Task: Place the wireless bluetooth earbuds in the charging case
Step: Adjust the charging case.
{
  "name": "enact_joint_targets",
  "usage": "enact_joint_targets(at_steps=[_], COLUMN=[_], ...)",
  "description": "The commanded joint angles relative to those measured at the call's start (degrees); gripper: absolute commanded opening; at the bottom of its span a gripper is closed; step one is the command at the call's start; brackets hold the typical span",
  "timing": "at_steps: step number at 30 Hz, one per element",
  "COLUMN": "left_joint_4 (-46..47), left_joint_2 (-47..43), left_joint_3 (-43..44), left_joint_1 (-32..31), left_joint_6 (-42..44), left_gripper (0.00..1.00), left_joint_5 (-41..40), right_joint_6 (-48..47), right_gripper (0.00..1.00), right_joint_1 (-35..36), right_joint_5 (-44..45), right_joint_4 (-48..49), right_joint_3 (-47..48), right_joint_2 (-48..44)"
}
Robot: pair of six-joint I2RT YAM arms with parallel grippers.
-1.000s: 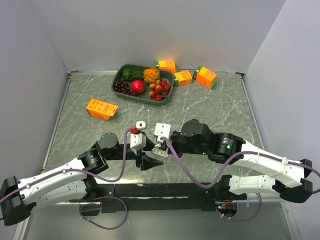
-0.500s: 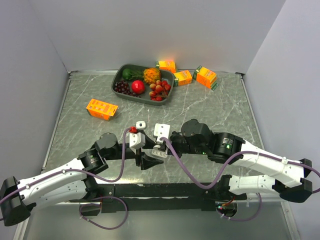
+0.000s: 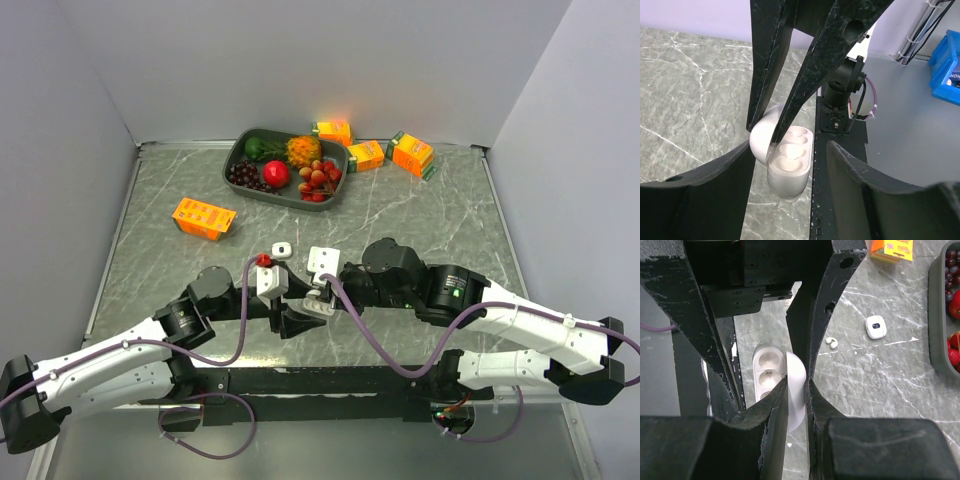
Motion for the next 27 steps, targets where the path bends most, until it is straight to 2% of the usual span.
enact_joint_targets(at_steps=[1,8,17,27], left_joint_4=[0.8,1.3,2.2,2.9], left_joint_2=[-0.5,0.4,-0.1,-0.8], left_joint_3=[-0.3,-0.7,-0.7,-0.5], left_joint_1=[-0.2,-0.1,-0.1,-0.1], left_joint_6=[0.2,-0.1,-0.5,-1.3], left_gripper=[0.64,0.64,0.59,0.62], left_joint_5=[-0.1,0.2,0.2,-0.1], right_joint_6=[0.2,0.4,0.5,0.5], right_gripper=[0.00,0.00,0.00,0.00], right_joint_1=[0.3,0.4,0.5,0.4], right_joint_5=[-0.8,-0.9,-0.9,-0.3], right_joint_4=[2.1,2.4,2.5,2.4], right_joint_3=[3.3,3.2,2.4,2.0], right_joint_2=[-1.3,-1.9,-1.8,-1.6])
